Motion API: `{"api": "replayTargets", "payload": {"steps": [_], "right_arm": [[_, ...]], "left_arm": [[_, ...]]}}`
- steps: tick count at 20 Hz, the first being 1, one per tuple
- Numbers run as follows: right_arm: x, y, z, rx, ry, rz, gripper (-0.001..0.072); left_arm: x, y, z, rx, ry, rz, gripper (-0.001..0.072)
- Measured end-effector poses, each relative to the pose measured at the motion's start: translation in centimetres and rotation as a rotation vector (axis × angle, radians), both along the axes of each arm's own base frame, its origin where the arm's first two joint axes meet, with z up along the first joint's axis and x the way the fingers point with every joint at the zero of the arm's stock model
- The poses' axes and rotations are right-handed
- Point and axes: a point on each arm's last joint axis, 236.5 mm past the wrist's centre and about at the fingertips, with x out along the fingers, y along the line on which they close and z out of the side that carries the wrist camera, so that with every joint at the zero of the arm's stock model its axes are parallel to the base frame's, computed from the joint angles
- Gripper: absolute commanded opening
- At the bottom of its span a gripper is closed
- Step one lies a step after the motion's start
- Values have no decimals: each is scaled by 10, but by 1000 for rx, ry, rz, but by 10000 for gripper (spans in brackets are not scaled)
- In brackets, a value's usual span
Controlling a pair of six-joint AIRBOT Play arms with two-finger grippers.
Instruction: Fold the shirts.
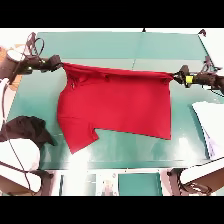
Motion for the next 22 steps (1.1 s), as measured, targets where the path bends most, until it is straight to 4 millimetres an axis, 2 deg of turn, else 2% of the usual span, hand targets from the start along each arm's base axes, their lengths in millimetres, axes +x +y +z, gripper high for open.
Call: {"api": "replayTargets", "payload": {"steps": [3, 5, 7, 10, 14, 17, 20, 22], "right_arm": [[21, 0, 3, 23, -9, 36, 14], [19, 1, 5, 10, 11, 84, 13], [4, 0, 0, -29, 82, 140, 13], [-34, -3, -12, -119, 229, 224, 13], [-86, -6, -27, -218, 396, 282, 13], [-117, -1, -41, -236, 487, 302, 14], [-141, 8, -58, -231, 556, 327, 15], [-148, 11, -65, -233, 576, 332, 24]], "left_arm": [[7, 5, -15, 3, 5, 20, 26], [4, 8, -21, 17, 22, -1, 26], [-3, 10, -20, 41, 46, -49, 26], [-22, 11, -20, 86, 116, -143, 26], [-56, 8, -36, 131, 247, -256, 26], [-71, 13, -45, 162, 312, -288, 26], [-80, 17, -55, 181, 363, -301, 27], [-84, 16, -62, 177, 393, -308, 27]]}}
